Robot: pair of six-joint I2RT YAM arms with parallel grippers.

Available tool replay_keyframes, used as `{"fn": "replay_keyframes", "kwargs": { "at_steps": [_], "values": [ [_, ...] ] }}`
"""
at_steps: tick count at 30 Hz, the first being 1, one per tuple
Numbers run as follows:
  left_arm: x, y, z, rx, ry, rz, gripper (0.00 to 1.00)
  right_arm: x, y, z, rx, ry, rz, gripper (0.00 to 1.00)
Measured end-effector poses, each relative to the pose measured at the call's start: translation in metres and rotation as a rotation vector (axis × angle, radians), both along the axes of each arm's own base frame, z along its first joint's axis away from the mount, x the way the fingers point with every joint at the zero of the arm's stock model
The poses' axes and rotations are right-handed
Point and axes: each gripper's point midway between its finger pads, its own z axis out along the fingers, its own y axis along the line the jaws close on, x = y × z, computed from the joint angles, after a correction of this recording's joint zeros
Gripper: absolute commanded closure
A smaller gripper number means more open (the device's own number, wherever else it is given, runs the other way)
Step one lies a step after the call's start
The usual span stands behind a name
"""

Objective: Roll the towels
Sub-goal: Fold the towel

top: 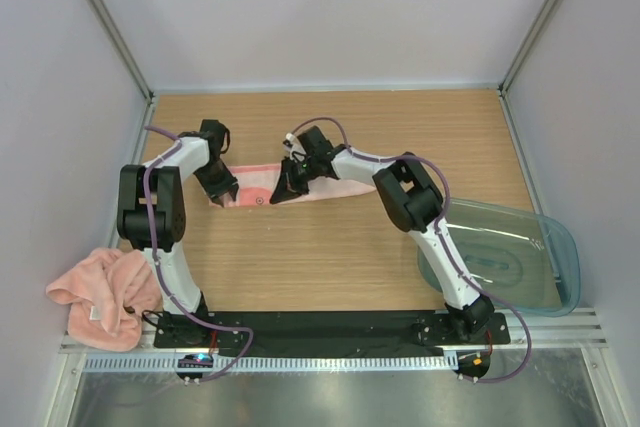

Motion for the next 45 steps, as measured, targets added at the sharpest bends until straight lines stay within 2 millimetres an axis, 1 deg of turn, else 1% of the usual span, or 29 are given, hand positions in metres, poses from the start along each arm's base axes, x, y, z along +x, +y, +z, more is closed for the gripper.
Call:
{"fn": "replay_keyframes", "kwargs": {
  "at_steps": [3,6,11,18,22,30,35,37,38,41,45],
  "values": [
    [0.0,0.001,0.0,-0.001,0.0,0.005,0.62,0.001,-0.005,-0.003,0.02,0.007,0.0,0.99],
    [0.0,0.001,0.0,-0.003,0.0,0.006,0.62,0.0,-0.017,-0.003,0.035,0.026,-0.006,0.99],
    [0.0,0.002,0.0,-0.004,0.0,0.009,0.63,-0.002,-0.056,-0.005,0.038,0.067,-0.055,0.99],
    [0.001,0.003,0.0,-0.003,0.006,0.011,0.64,-0.002,-0.108,-0.007,0.098,0.14,-0.133,0.99],
    [0.003,0.004,0.0,0.002,0.012,0.012,0.65,0.004,-0.133,-0.006,0.133,0.137,-0.17,0.99],
    [0.008,0.01,0.001,0.036,0.016,0.013,0.66,0.025,-0.176,-0.003,0.213,0.123,-0.267,0.99],
    [0.011,0.011,0.001,0.048,0.018,0.012,0.66,0.029,-0.203,0.0,0.222,0.115,-0.327,0.99],
    [0.011,0.013,0.001,0.056,0.019,0.012,0.66,0.029,-0.211,-0.003,0.211,0.117,-0.347,0.99],
    [0.012,0.014,0.001,0.058,0.019,0.013,0.66,0.033,-0.219,-0.005,0.21,0.112,-0.364,0.99],
    [0.012,0.017,0.001,0.062,0.02,0.014,0.66,0.036,-0.227,-0.005,0.205,0.107,-0.379,0.99],
    [0.012,0.017,0.001,0.064,0.02,0.009,0.66,0.036,-0.228,-0.006,0.2,0.105,-0.381,0.99]
  ]
}}
